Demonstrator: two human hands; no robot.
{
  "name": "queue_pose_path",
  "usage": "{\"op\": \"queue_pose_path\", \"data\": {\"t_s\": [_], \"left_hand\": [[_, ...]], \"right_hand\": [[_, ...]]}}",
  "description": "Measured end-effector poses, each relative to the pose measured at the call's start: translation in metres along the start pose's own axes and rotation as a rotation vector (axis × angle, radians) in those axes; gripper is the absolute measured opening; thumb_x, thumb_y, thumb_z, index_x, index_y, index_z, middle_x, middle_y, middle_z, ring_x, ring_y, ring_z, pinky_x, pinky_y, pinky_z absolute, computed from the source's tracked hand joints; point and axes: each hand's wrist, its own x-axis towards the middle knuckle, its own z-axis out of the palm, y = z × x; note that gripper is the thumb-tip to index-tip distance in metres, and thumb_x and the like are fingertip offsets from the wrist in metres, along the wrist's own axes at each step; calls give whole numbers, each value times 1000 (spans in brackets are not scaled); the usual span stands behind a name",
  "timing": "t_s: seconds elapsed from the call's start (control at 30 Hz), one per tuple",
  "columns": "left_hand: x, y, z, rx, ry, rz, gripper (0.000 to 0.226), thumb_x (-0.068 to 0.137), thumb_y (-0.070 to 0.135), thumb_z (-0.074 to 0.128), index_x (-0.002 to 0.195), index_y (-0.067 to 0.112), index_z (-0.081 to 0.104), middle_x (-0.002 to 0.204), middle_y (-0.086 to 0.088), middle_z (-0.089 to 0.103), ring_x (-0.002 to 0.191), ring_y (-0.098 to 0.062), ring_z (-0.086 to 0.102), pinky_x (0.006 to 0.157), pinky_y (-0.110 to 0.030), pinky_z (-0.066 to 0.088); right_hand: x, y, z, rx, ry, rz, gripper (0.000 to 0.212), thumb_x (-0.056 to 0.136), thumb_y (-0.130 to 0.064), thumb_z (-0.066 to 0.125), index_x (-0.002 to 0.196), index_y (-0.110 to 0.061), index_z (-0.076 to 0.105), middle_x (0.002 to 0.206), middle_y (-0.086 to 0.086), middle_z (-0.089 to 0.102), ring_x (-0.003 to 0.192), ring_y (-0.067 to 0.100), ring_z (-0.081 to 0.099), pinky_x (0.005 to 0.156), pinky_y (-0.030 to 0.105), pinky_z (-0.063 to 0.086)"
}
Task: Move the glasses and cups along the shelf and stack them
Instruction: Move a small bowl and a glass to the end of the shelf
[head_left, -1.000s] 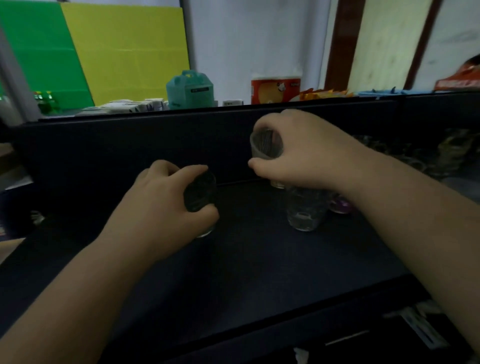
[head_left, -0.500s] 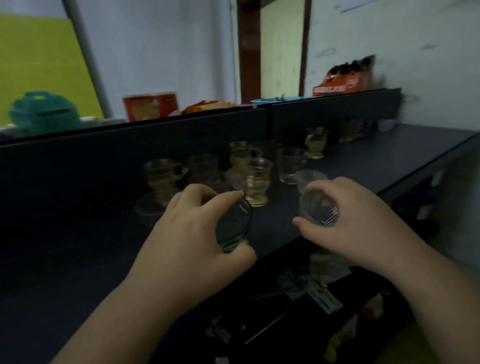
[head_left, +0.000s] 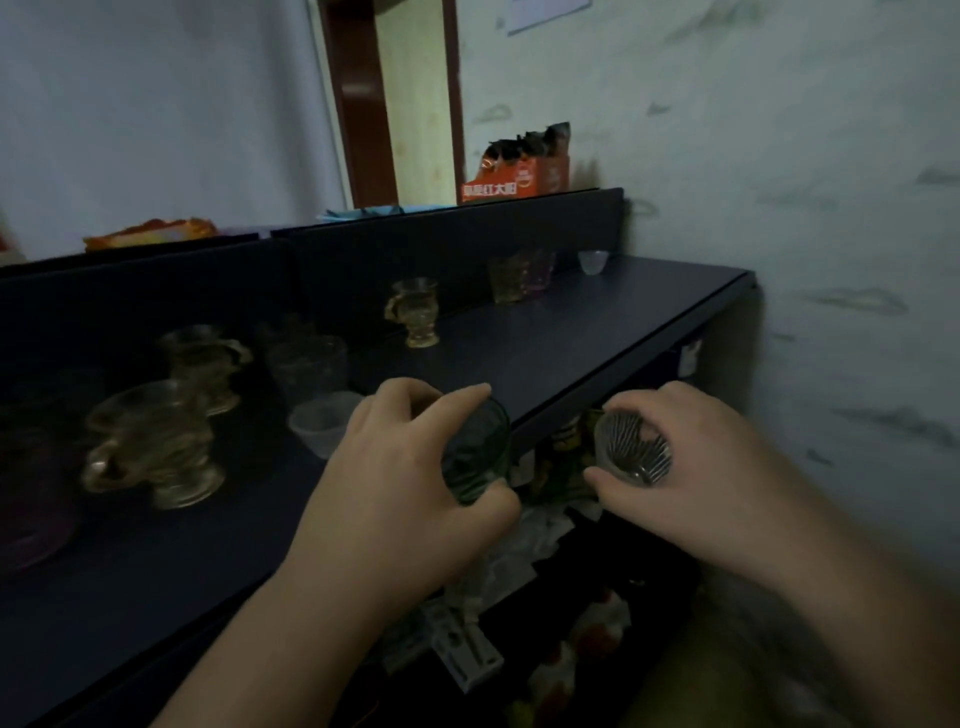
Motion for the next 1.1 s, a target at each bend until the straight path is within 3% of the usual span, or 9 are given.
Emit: {"op": "queue_pose_path", "data": {"t_s": [0.4, 0.5, 0.63, 0.83, 1.1], "left_hand": [[164, 40, 104, 18, -143, 39, 76, 70, 67, 53, 141, 50, 30, 121, 11, 33, 118, -11, 32, 88, -31, 38], [228, 44, 134, 31, -99, 32, 78, 68, 66, 52, 141, 48, 32, 127, 6, 37, 121, -16, 34, 91, -35, 41], [278, 43, 156, 51, -135, 49, 76, 69, 65, 56, 140, 47, 34, 126, 4, 38, 119, -18, 38, 92, -36, 43], [341, 35, 190, 33, -198, -7, 73, 69, 63, 58, 138, 49, 37, 124, 3, 40, 115, -19, 43, 93, -40, 46], [417, 6, 245, 177, -169, -239, 77, 71, 63, 59, 142, 43, 37, 125, 0, 41, 119, -23, 43, 97, -40, 44]], "right_hand": [[76, 116, -6, -18, 68, 46, 62, 69, -67, 63, 123, -37, 59, 95, -19, 47, 94, 5, 52, 79, 28, 47], [119, 158, -10, -20, 98, 62, 63, 70, -69, 64, 125, -37, 58, 96, -19, 47, 96, 7, 52, 78, 26, 44], [157, 191, -12, -9, 141, 87, 72, 72, -68, 65, 133, -33, 53, 114, -14, 52, 109, 10, 53, 88, 28, 44], [212, 235, -5, 63, 178, 76, 64, 74, -60, 71, 128, -30, 57, 114, -10, 55, 109, 10, 52, 84, 23, 37], [295, 305, 14, 135, 102, -65, 66, 75, -58, 72, 133, -31, 56, 114, -10, 54, 111, 11, 52, 88, 24, 38]]}}
